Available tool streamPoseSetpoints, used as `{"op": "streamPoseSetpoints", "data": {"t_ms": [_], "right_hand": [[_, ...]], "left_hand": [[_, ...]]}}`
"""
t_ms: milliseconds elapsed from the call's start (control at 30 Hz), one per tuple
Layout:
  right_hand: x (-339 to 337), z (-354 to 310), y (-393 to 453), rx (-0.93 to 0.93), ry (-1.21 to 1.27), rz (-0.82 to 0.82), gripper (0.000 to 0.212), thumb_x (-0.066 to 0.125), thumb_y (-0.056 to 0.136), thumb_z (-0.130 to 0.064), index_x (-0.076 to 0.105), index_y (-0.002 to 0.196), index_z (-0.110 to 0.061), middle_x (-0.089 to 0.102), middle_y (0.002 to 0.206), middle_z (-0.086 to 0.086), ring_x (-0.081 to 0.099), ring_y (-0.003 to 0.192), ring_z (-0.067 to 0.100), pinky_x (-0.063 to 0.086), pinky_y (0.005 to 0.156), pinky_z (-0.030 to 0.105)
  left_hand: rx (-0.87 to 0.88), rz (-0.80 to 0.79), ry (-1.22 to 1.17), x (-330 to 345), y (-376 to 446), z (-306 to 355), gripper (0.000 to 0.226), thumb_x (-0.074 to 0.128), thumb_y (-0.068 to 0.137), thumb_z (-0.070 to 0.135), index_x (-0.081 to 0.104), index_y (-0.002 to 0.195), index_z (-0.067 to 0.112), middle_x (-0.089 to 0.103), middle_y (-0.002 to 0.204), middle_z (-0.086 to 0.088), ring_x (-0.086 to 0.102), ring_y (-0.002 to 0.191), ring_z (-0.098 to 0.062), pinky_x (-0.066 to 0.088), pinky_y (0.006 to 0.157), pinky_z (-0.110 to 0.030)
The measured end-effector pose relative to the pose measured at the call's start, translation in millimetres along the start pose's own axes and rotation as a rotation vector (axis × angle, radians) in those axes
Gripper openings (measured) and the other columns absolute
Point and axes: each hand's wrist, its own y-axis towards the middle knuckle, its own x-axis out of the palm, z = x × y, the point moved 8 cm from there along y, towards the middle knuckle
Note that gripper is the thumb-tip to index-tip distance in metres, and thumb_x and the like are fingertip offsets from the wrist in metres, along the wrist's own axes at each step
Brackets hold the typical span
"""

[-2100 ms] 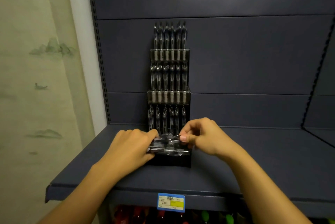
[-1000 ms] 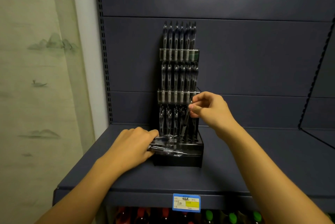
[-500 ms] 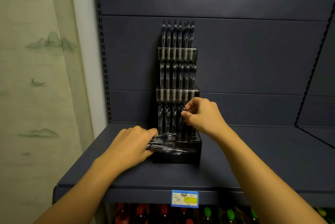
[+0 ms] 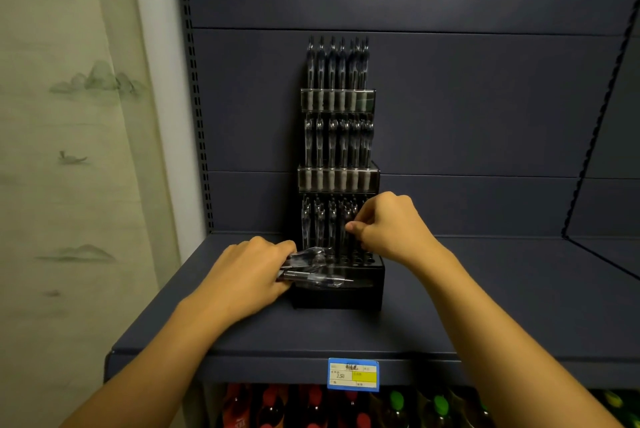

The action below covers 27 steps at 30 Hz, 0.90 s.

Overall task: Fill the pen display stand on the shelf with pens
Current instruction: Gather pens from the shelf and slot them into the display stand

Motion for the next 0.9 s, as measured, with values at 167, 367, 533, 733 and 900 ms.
{"op": "streamPoseSetpoints", "data": {"t_ms": [167,367,533,733,900], "right_hand": [[9.3,-8.5,-25.5,0.01,0.17,-0.273,0.012,0.067,0.097,-0.016,0.074,0.091,-0.008,0.077,0.081,0.009,0.076,0.075,0.019,0.064,0.075,0.035],[19.8,-22.5,-39.2,-0.08,0.219,-0.435,0.02,0.055,0.096,0.003,0.073,0.101,-0.004,0.076,0.093,0.015,0.077,0.082,0.023,0.064,0.077,0.036],[20.8,-26.0,-41.5,-0.079,0.42,-0.485,0.008,0.065,0.094,0.002,0.072,0.098,0.002,0.074,0.092,0.023,0.076,0.085,0.031,0.063,0.079,0.04],[15.5,-21.3,-37.4,-0.088,0.423,-0.439,0.011,0.08,0.083,-0.002,0.074,0.093,-0.001,0.075,0.079,0.013,0.074,0.075,0.024,0.062,0.075,0.035],[2.6,-17.7,-33.7,-0.113,0.486,-0.443,0.01,0.075,0.083,0.007,0.073,0.092,0.003,0.073,0.077,0.014,0.071,0.073,0.022,0.058,0.069,0.03]], "left_hand": [[-0.044,0.04,-0.016,-7.6,2.7,-3.8,0.024,0.062,0.092,0.037,0.055,0.113,0.03,0.064,0.093,0.006,0.063,0.087,-0.02,0.042,0.063,-0.031],[-0.08,0.044,-0.029,-9.4,5.6,-3.4,0.019,0.062,0.091,0.033,0.055,0.109,0.029,0.062,0.088,0.006,0.062,0.082,-0.02,0.04,0.06,-0.031],[-0.087,0.044,-0.02,-10.1,5.6,-2.9,0.017,0.06,0.091,0.034,0.054,0.107,0.03,0.06,0.088,0.008,0.062,0.085,-0.02,0.037,0.061,-0.031],[-0.087,0.037,-0.056,-5.3,4.1,-2.6,0.019,0.063,0.091,0.036,0.054,0.106,0.028,0.06,0.084,0.008,0.062,0.08,-0.017,0.046,0.061,-0.03],[-0.059,0.043,-0.067,-4.6,6.0,7.2,0.019,0.065,0.091,0.035,0.053,0.104,0.027,0.053,0.076,0.01,0.051,0.071,-0.013,0.037,0.057,-0.027]]}}
